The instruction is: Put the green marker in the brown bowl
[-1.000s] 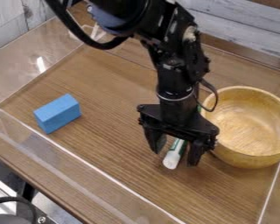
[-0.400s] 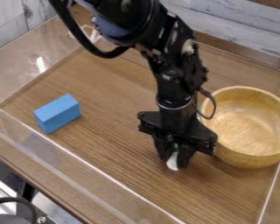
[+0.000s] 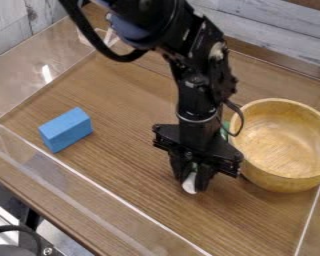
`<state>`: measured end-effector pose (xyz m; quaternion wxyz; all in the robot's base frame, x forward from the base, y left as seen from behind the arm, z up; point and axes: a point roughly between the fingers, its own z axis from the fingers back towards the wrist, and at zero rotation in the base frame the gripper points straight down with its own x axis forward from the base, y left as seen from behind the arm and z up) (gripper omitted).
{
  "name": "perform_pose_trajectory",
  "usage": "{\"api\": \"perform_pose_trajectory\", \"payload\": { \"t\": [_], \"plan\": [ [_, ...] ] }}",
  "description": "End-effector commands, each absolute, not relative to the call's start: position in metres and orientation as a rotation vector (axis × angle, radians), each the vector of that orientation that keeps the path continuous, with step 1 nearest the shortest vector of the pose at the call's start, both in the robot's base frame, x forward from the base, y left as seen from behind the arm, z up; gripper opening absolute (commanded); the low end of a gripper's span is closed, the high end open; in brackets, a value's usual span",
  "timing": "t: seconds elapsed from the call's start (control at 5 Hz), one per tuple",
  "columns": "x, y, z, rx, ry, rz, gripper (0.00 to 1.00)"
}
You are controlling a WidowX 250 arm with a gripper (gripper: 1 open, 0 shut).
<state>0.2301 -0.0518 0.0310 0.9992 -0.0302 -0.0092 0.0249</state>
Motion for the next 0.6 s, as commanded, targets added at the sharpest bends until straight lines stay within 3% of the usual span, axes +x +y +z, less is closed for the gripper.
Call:
{"api": "perform_pose_trajectory", "payload": {
  "t": [0.0,0.4],
  "plan": [
    [0.2430,-0.0538,0.0503,-0.064,-0.089,0.039,0.00],
    [0.2436,-0.0530,0.0568,-0.048,-0.087,0.032,0.00]
  ]
}}
